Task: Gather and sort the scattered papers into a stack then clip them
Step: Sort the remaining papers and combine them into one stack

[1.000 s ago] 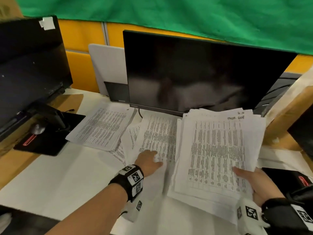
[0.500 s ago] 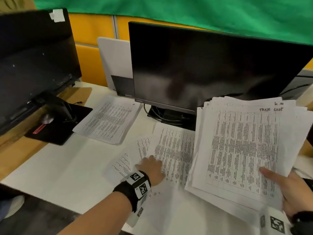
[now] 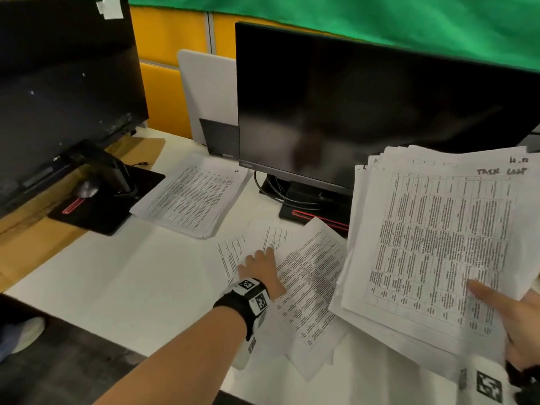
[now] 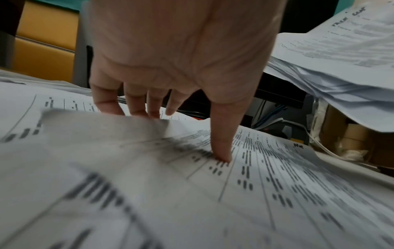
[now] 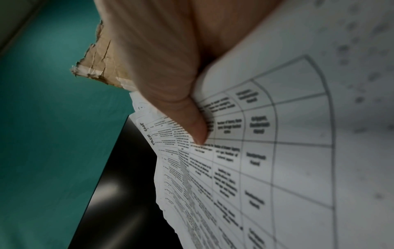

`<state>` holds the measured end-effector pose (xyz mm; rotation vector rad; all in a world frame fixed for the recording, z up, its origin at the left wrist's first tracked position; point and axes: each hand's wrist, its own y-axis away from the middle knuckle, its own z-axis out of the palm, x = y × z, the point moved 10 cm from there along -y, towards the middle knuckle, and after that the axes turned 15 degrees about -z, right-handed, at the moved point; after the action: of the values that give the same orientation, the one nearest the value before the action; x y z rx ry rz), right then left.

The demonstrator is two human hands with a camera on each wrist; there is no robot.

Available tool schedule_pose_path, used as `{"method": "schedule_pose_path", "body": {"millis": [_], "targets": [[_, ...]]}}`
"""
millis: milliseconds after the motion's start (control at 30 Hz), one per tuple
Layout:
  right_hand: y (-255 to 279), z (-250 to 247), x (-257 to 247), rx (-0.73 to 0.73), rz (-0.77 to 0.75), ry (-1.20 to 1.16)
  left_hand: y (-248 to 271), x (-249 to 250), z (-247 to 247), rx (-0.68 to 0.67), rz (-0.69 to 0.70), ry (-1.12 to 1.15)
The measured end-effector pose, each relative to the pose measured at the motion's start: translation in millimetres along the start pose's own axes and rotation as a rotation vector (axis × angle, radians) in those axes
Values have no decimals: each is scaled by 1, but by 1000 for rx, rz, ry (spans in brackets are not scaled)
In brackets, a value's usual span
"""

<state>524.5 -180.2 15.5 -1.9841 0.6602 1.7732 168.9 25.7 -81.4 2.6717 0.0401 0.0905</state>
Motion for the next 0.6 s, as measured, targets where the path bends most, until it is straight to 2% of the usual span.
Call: {"method": "schedule_pose_path", "body": {"millis": [100, 233, 300, 467, 600], "targets": [[-2, -18, 18, 0, 73, -30, -5, -1, -1, -81, -37, 7], [-5, -35, 27, 25, 112, -27, -2, -10, -18, -82, 13, 260], [-6, -39, 26, 29, 135, -34, 0, -25, -15, -79, -29, 338], [-11, -44, 21, 29, 97, -48, 10, -57, 6, -73, -229, 49], [-17, -34, 20, 35, 82, -100, 7, -51, 5, -66, -204, 180]]}}
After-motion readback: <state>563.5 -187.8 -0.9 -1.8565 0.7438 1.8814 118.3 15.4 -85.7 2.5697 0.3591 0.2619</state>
